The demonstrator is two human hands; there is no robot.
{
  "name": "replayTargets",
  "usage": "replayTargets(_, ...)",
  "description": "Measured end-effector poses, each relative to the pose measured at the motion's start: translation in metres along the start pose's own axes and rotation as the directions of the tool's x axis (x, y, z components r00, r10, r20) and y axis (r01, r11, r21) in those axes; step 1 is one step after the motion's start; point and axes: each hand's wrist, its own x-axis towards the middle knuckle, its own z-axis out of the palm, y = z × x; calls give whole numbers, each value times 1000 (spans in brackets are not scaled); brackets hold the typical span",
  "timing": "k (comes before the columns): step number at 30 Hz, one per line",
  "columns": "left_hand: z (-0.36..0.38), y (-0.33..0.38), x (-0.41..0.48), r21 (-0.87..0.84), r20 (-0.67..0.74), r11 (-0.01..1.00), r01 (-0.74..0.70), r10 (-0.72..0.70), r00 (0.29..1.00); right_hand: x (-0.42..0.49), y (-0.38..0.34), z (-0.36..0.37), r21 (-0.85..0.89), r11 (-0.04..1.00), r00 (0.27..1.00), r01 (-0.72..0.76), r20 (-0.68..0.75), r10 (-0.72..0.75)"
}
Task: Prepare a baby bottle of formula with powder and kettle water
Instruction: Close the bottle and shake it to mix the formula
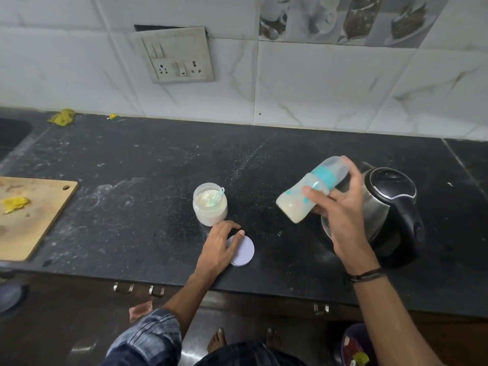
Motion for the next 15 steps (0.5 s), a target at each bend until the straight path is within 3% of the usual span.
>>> replayTargets(5,0,2,0,5,5,1000,5,-5,1000,-1,2,3,171,985,989,38,-149,-12)
replayTargets(8,-1,1,-1,7,5,1000,-1,1,1000,-4,6,5,17,999,1000,-28,-3,28)
replayTargets(9,-1,1,-1,4,8,1000,-1,1,1000,-5,6,4,23,1000,1000,-20,-12,20)
replayTargets(12,0,3,1,10,2,1000,11,-11,1000,0,7,1,202,979,986,12,-164,22)
replayTargets(15,-1,1,-1,16,2,1000,4,-4,1000,-2,9,0,66,997,999,-36,-19,38)
